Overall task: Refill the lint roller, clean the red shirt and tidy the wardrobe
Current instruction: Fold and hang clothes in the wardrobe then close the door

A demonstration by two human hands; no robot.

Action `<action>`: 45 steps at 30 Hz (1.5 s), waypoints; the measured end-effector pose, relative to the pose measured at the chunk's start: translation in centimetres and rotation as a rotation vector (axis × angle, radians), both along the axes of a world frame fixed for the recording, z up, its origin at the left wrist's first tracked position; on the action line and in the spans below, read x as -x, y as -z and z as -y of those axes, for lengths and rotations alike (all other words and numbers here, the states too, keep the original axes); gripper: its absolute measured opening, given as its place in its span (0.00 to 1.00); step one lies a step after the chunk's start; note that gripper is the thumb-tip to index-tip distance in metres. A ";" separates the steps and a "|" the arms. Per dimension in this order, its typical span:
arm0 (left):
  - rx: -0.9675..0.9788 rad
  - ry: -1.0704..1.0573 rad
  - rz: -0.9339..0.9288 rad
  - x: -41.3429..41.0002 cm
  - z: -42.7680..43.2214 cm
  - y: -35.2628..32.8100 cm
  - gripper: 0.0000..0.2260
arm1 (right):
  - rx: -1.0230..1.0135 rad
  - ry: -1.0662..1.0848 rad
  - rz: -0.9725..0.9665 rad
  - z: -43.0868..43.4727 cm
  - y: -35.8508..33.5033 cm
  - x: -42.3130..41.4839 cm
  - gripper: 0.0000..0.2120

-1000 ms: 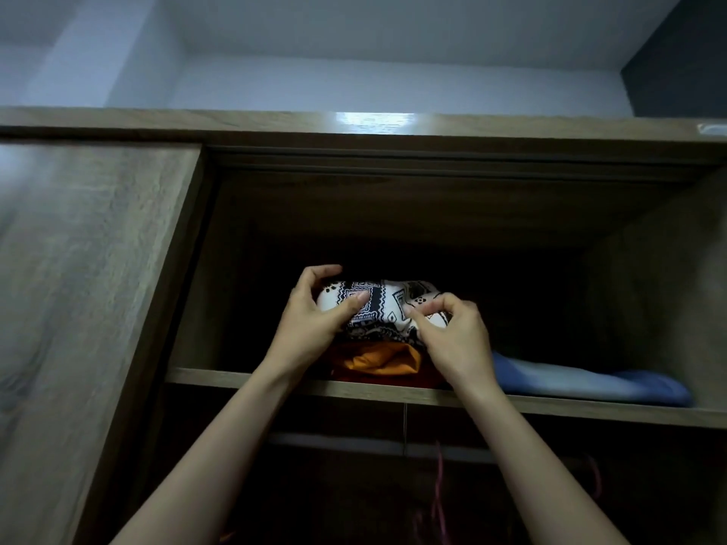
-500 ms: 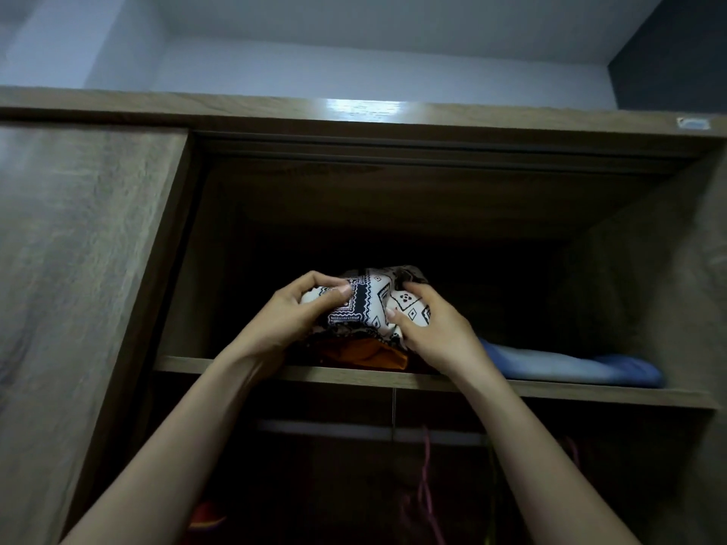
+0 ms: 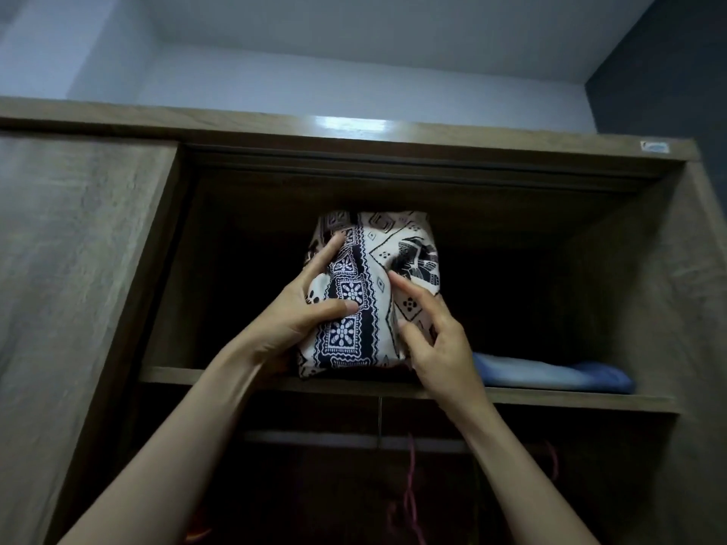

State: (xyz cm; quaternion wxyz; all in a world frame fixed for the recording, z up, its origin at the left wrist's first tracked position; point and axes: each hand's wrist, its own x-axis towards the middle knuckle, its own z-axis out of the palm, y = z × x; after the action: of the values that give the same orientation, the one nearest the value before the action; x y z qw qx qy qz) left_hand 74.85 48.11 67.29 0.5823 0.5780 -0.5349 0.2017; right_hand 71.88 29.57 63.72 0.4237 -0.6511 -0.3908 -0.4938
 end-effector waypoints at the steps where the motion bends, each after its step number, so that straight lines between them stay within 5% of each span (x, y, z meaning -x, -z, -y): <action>1: 0.003 -0.008 0.042 0.5 0.6 0.0 0.41 | -0.021 -0.049 0.006 0.2 0.0 0.3 0.19; 12: -0.015 0.038 0.175 2.6 10.2 -0.6 0.41 | -0.110 0.168 0.129 9.4 0.1 4.1 0.20; 20: -0.050 0.205 -0.068 0.8 19.2 -2.7 0.41 | -0.054 0.359 -0.033 18.4 -2.1 3.9 0.22; 29: -0.270 -0.176 -0.076 -2.1 20.0 -3.4 0.42 | 0.193 0.619 -0.309 20.4 -3.0 1.2 0.27; 37: -0.498 -0.671 0.165 -2.3 19.0 -1.4 0.26 | 0.326 0.870 -0.608 20.9 -2.1 0.5 0.29; 45: -0.579 -0.882 0.410 -0.7 16.7 2.7 0.27 | 0.390 1.056 -0.517 20.1 0.9 2.8 0.28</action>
State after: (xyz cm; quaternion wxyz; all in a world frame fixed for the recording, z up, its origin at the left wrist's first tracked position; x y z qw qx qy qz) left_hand 75.59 31.40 64.63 0.1446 0.8319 -0.3785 0.3793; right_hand 69.05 9.50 62.87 0.0764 -0.9206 0.0167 -0.3825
